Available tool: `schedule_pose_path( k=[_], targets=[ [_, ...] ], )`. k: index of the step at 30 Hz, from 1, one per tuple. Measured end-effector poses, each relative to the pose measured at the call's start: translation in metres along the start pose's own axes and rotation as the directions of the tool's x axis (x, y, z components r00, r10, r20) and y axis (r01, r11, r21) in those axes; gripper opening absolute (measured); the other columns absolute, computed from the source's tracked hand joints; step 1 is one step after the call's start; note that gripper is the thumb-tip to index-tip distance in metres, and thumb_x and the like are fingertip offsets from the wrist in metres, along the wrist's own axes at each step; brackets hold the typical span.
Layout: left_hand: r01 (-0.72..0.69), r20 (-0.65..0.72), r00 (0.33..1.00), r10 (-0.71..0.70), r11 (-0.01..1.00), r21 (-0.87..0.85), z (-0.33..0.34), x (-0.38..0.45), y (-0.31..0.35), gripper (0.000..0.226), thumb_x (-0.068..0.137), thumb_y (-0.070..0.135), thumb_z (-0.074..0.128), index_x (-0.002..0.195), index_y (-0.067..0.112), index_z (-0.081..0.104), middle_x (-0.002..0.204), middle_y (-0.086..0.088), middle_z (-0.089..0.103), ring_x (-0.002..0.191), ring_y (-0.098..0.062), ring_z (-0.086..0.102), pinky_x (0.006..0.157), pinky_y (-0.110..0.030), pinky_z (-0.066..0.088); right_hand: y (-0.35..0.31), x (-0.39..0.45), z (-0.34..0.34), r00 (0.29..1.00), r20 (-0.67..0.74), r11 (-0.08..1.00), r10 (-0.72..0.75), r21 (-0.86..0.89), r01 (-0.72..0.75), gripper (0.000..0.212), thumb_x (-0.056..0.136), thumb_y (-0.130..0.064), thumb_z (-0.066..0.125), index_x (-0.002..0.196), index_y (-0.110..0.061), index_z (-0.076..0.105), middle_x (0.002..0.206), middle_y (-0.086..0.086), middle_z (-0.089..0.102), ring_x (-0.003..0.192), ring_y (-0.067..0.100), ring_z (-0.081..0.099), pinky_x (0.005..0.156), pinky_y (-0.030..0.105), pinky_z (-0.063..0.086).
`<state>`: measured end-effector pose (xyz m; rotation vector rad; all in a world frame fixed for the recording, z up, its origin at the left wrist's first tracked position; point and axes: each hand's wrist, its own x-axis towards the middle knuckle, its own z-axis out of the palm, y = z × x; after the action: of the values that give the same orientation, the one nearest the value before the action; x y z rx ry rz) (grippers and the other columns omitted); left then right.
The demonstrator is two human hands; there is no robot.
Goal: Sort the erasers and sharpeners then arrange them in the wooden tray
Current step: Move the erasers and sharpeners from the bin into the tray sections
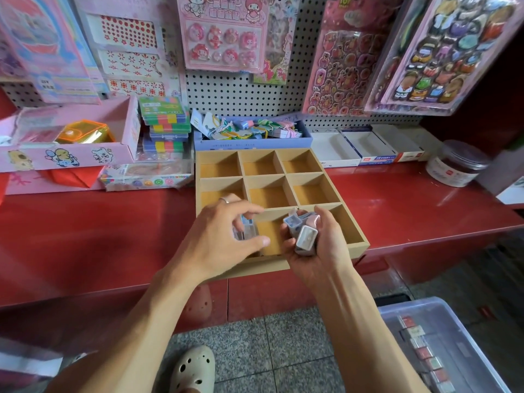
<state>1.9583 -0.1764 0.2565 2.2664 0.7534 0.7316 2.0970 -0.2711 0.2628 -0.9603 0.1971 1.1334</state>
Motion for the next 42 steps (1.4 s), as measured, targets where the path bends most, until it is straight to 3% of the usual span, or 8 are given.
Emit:
schedule_pose_path(
  k=[4, 10, 15, 17, 24, 32, 38, 42],
  targets=[
    [-0.075, 0.083, 0.992, 0.091, 0.980, -0.183, 0.007, 0.001, 0.012, 0.053, 0.060, 0.030, 0.089, 0.109, 0.034, 0.070, 0.091, 0.013, 0.056, 0.075, -0.011, 0.058, 0.060, -0.008, 0.036, 0.009, 0.004, 0.009, 0.999, 0.040, 0.999, 0.013, -0.044, -0.011, 0.034, 0.103, -0.041, 0.043, 0.098, -0.008, 0.055, 0.076, 0.009, 0.060, 0.054, 0.014, 0.058, 0.041, 0.018, 0.041],
    [-0.104, 0.076, 0.990, 0.118, 0.979, -0.173, 0.010, 0.003, 0.011, 0.043, 0.069, 0.007, 0.077, 0.098, 0.037, 0.072, 0.090, 0.011, 0.057, 0.068, -0.008, 0.054, 0.062, -0.014, 0.041, 0.019, 0.009, 0.021, 0.996, 0.076, 0.998, 0.040, -0.051, -0.036, 0.033, 0.101, -0.042, 0.047, 0.100, -0.010, 0.055, 0.071, 0.008, 0.060, 0.057, 0.020, 0.062, 0.054, 0.027, 0.051],
    [-0.113, 0.009, 0.993, 0.117, 0.972, -0.208, 0.000, 0.002, 0.010, 0.029, 0.065, 0.017, 0.086, 0.090, 0.025, 0.074, 0.080, 0.012, 0.060, 0.061, -0.005, 0.053, 0.058, -0.011, 0.036, 0.020, 0.013, 0.022, 0.996, 0.083, 0.998, 0.014, -0.054, -0.010, 0.037, 0.102, -0.041, 0.046, 0.108, -0.006, 0.057, 0.076, 0.013, 0.068, 0.067, 0.025, 0.069, 0.065, 0.036, 0.054],
    [-0.086, -0.052, 0.996, 0.077, 0.974, -0.208, -0.012, 0.003, -0.001, 0.029, 0.062, 0.030, 0.086, 0.088, 0.029, 0.074, 0.079, 0.012, 0.064, 0.061, -0.007, 0.056, 0.056, -0.011, 0.038, 0.018, 0.012, 0.022, 0.999, 0.044, 0.998, -0.003, -0.067, 0.006, 0.035, 0.102, -0.040, 0.047, 0.105, -0.007, 0.058, 0.080, 0.013, 0.065, 0.063, 0.021, 0.065, 0.056, 0.029, 0.051],
    [0.161, -0.034, 0.987, -0.159, 0.985, 0.067, -0.039, -0.011, -0.049, 0.030, 0.068, 0.021, 0.086, 0.092, 0.032, 0.074, 0.077, 0.010, 0.060, 0.060, -0.007, 0.052, 0.059, -0.022, 0.045, 0.010, 0.009, 0.017, 0.999, 0.008, 0.993, -0.039, -0.108, 0.040, 0.034, 0.103, -0.040, 0.045, 0.095, -0.010, 0.060, 0.081, 0.012, 0.060, 0.055, 0.015, 0.058, 0.041, 0.018, 0.042],
    [0.135, 0.055, 0.987, -0.152, 0.961, 0.242, -0.027, -0.011, -0.045, 0.035, 0.072, 0.036, 0.084, 0.105, 0.028, 0.075, 0.076, 0.014, 0.056, 0.063, -0.001, 0.051, 0.063, -0.030, 0.046, 0.013, 0.007, 0.013, 0.999, 0.008, 0.989, -0.048, -0.142, 0.049, 0.031, 0.102, -0.039, 0.046, 0.090, -0.014, 0.059, 0.076, 0.008, 0.062, 0.054, 0.015, 0.059, 0.039, 0.018, 0.041],
    [0.081, 0.099, 0.986, -0.133, 0.908, 0.411, -0.021, -0.009, -0.035, 0.019, 0.080, 0.040, 0.075, 0.086, 0.022, 0.068, 0.074, 0.007, 0.052, 0.071, -0.014, 0.053, 0.059, -0.032, 0.043, 0.011, 0.004, 0.013, 0.998, 0.008, 0.988, -0.057, -0.142, 0.057, 0.032, 0.102, -0.039, 0.046, 0.087, -0.015, 0.059, 0.075, 0.006, 0.062, 0.055, 0.015, 0.058, 0.039, 0.017, 0.040],
    [0.096, 0.078, 0.988, -0.130, 0.935, 0.342, -0.022, -0.009, -0.032, 0.023, 0.075, 0.046, 0.078, 0.091, 0.031, 0.069, 0.077, 0.010, 0.053, 0.072, -0.011, 0.053, 0.061, -0.031, 0.043, 0.012, 0.000, 0.014, 0.998, -0.009, 0.985, -0.062, -0.163, 0.060, 0.032, 0.102, -0.039, 0.047, 0.085, -0.014, 0.059, 0.075, 0.007, 0.062, 0.056, 0.016, 0.058, 0.039, 0.018, 0.039]
  ],
)
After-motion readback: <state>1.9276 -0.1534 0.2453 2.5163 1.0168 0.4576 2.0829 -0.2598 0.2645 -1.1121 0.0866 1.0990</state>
